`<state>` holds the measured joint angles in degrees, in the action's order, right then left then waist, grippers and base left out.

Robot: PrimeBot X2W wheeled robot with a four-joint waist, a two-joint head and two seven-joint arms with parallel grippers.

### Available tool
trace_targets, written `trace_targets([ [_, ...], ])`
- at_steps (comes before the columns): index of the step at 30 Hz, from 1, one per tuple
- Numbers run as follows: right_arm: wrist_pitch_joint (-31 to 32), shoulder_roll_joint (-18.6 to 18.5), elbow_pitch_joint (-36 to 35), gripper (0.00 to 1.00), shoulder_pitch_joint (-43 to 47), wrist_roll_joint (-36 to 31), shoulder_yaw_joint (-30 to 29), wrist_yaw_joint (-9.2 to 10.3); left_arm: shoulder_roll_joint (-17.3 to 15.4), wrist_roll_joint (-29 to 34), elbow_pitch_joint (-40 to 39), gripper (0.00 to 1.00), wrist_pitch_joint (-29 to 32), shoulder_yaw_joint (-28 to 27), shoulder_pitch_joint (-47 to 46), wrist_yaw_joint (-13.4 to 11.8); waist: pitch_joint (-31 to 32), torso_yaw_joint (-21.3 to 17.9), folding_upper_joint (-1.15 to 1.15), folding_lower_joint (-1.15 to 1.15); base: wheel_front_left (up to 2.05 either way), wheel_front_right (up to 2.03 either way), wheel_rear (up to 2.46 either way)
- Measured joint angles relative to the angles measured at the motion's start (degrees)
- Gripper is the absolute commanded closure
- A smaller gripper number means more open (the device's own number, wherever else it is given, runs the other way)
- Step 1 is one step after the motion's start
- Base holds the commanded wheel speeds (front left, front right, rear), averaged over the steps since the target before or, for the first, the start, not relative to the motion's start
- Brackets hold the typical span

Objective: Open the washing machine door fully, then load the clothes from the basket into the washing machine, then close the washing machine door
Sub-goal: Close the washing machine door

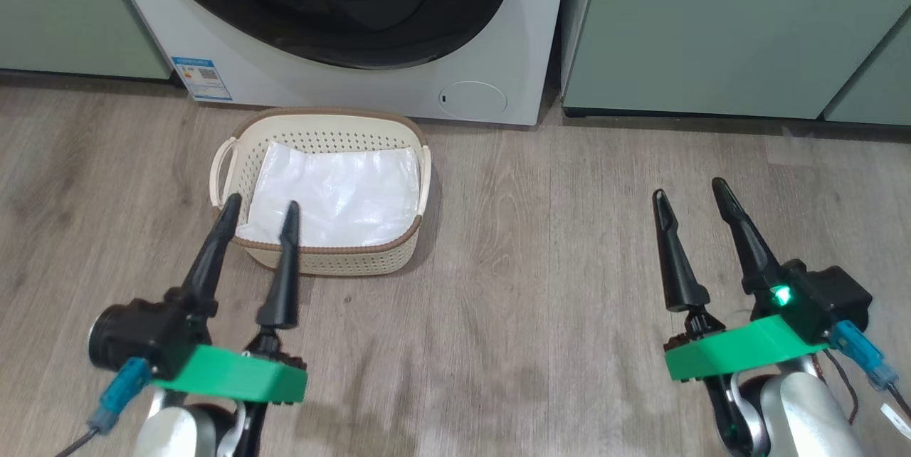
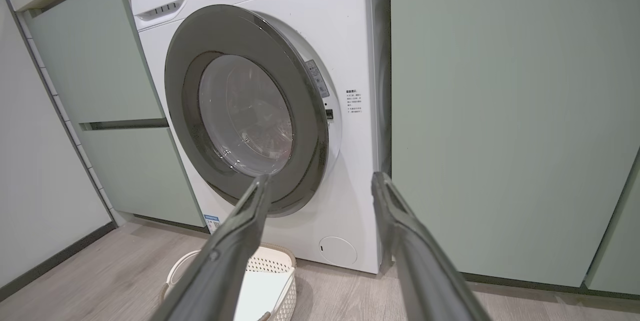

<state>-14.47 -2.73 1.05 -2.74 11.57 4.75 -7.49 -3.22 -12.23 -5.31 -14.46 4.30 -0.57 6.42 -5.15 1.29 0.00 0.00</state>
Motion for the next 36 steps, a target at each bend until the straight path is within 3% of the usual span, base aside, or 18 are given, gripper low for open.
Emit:
trace_targets([
  [9, 0.0, 0.0, 0.0, 0.0, 0.0, 0.0, 0.5, 0.0, 0.2, 3.9, 0.8, 0.0, 0.0, 1.1, 0.0, 0.5, 0.1, -0.2, 0.0, 0.0, 0.0, 0.0, 0.0],
  [36, 0.0, 0.0, 0.2, 0.0, 0.0, 0.0, 0.4, 0.0, 0.2, 4.7, 1.9, 0.0, 0.0, 1.9, 0.0, -0.1, 0.3, -0.6, 0.0, 0.0, 0.0, 0.0, 0.0],
])
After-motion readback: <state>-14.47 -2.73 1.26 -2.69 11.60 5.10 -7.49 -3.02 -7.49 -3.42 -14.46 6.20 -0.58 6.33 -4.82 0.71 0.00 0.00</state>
